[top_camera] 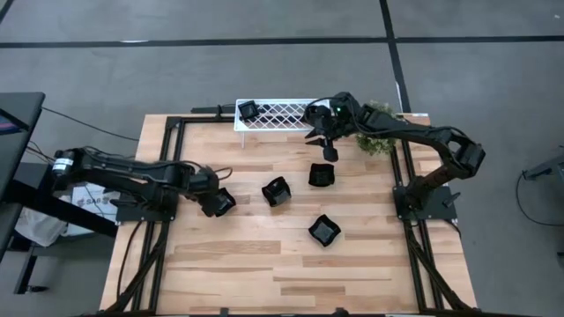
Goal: Pick & Place Mini shaped plates
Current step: Stack the black leaf shaped plate on top of the black leaf shaped plate on the shelf
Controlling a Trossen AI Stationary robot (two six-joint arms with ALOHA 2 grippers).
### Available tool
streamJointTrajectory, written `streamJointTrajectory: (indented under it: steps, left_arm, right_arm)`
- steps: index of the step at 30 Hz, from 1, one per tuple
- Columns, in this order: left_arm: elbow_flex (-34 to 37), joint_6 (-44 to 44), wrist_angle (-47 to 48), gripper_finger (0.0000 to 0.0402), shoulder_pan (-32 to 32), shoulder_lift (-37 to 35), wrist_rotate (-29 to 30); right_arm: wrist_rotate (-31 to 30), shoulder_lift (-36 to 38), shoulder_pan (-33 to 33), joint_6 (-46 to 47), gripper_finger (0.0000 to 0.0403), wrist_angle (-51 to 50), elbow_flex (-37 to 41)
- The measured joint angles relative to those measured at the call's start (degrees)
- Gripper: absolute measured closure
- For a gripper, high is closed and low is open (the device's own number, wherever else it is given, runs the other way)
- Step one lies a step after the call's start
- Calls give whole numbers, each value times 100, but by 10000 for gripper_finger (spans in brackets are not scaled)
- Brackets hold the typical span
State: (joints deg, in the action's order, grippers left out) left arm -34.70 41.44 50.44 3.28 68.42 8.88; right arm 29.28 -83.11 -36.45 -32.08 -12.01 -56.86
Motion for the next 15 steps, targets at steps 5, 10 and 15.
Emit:
streamJointTrajectory:
  steps: [5, 10, 15]
  left_arm:
    - [92, 107, -50, 368, 57, 0, -16]
    - [92, 102, -60, 368, 36, 0, -14]
    - [91, 95, -62, 369, 35, 0, -5]
  right_arm:
    - [4, 0, 2, 2, 312, 2, -2]
    - [14, -2, 0, 7, 312, 4, -2]
    - [24, -2, 0, 11, 312, 26, -2]
